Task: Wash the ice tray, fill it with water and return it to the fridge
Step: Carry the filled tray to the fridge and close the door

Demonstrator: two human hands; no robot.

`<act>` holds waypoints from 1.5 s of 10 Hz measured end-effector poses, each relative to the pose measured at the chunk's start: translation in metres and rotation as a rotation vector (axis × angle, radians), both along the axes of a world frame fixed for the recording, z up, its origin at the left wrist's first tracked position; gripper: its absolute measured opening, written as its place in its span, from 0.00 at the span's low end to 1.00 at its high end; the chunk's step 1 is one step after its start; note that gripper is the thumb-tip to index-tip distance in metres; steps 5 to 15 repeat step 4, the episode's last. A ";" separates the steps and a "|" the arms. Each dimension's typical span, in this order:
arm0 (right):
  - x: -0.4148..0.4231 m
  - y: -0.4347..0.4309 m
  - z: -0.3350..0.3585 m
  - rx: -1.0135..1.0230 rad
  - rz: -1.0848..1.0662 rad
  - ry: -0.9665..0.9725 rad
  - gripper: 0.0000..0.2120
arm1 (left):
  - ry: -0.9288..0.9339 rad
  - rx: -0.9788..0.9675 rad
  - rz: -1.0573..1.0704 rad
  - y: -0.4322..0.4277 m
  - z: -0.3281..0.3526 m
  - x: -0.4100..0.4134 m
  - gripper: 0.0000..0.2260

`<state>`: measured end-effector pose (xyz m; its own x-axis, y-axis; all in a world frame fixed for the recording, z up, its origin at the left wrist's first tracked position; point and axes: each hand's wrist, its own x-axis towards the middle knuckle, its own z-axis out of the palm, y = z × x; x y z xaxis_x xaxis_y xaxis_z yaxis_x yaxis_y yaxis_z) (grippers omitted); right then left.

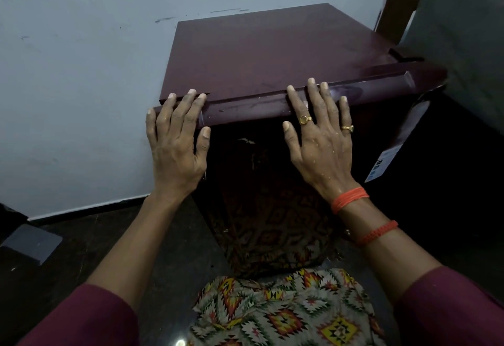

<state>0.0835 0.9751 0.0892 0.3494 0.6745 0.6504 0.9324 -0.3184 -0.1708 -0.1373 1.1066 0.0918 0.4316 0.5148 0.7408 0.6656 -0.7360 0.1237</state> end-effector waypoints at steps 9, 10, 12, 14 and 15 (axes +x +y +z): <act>0.016 -0.073 -0.018 -0.014 -0.041 0.239 0.29 | -0.097 -0.144 0.080 -0.052 -0.011 0.019 0.26; 0.016 -0.073 -0.018 -0.014 -0.041 0.239 0.29 | -0.097 -0.144 0.080 -0.052 -0.011 0.019 0.26; 0.016 -0.073 -0.018 -0.014 -0.041 0.239 0.29 | -0.097 -0.144 0.080 -0.052 -0.011 0.019 0.26; 0.016 -0.073 -0.018 -0.014 -0.041 0.239 0.29 | -0.097 -0.144 0.080 -0.052 -0.011 0.019 0.26; 0.016 -0.073 -0.018 -0.014 -0.041 0.239 0.29 | -0.097 -0.144 0.080 -0.052 -0.011 0.019 0.26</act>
